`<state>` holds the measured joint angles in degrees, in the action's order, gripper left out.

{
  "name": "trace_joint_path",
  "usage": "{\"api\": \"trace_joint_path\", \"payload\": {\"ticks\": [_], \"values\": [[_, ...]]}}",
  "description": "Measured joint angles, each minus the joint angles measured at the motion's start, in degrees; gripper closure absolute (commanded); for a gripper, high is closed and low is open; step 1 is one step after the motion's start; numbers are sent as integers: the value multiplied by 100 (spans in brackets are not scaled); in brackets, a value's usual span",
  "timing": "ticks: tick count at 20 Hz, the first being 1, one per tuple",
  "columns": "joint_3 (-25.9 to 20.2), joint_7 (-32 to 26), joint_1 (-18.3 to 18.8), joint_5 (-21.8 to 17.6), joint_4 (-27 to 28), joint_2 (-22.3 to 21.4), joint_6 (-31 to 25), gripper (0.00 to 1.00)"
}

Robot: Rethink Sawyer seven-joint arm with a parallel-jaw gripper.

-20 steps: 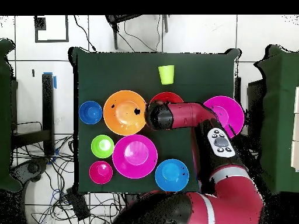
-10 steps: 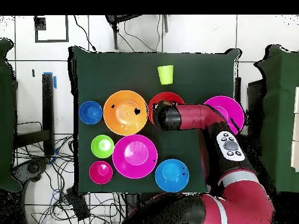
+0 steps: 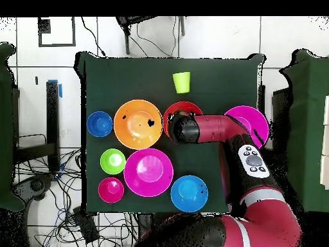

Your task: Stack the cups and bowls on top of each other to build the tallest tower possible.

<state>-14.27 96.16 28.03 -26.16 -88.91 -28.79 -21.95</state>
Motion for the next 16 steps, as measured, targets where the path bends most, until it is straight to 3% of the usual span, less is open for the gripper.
{"api": "trace_joint_path", "payload": {"ticks": [8,16], "values": [[6,0,-86,18,9,6,0,100],[93,0,-434,52,138,71,-1,100]]}}
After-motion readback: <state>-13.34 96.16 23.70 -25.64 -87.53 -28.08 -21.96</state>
